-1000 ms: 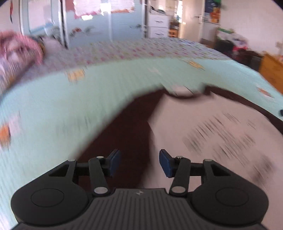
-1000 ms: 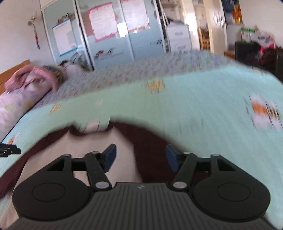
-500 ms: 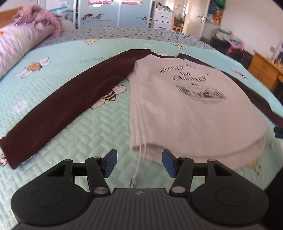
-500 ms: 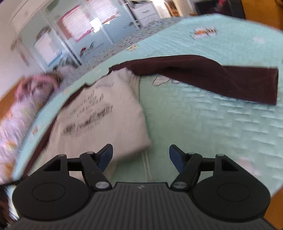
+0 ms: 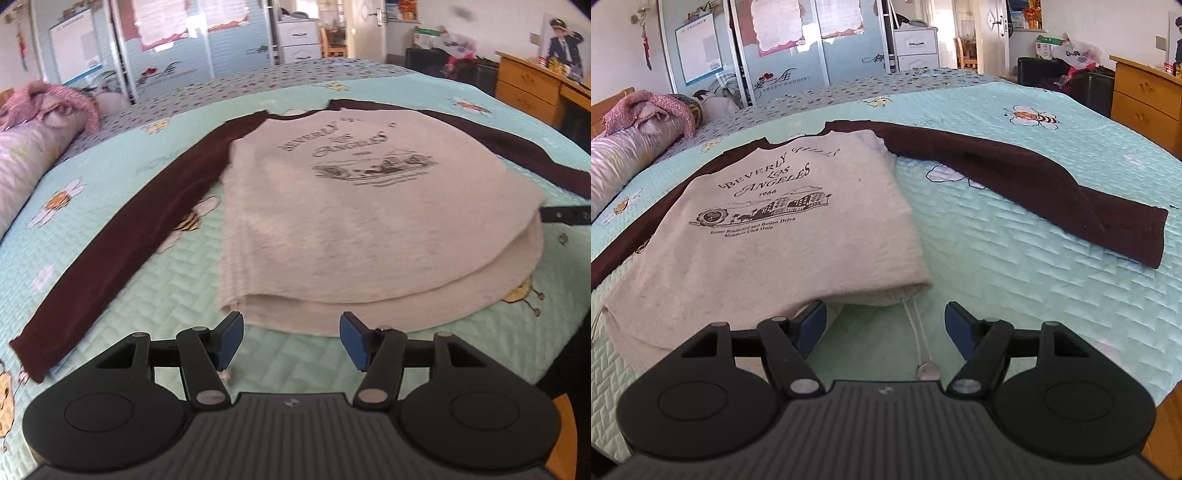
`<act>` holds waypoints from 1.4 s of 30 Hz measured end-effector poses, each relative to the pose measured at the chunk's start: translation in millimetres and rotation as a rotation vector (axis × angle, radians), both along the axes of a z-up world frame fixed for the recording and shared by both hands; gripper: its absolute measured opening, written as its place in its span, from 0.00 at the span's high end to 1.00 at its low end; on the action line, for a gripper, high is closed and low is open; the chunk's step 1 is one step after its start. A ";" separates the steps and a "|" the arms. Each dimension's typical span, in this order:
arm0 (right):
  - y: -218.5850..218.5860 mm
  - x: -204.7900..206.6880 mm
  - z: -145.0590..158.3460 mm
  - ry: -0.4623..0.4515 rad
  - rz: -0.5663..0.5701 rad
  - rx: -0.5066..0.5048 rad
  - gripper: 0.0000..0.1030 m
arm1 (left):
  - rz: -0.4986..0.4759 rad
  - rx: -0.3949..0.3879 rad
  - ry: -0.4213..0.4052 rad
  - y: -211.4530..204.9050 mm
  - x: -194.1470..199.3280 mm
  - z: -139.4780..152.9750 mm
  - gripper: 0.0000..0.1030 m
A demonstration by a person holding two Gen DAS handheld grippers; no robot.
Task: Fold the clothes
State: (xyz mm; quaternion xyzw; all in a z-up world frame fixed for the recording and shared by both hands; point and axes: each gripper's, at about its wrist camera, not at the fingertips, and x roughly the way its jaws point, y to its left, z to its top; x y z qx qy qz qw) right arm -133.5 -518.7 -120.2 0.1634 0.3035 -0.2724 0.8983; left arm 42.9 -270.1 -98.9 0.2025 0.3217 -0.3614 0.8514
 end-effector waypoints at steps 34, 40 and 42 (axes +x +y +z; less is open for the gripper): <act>-15.7 15.9 -9.8 0.139 -0.038 -0.145 0.50 | 0.177 -0.085 0.050 43.2 28.7 14.2 0.34; -15.9 13.6 -18.0 0.110 -0.079 -0.107 0.47 | 0.084 -0.002 0.015 32.1 18.3 -9.4 0.34; -17.9 12.6 -18.7 0.101 -0.092 -0.090 0.45 | 0.060 0.002 0.008 23.5 19.4 -14.4 0.34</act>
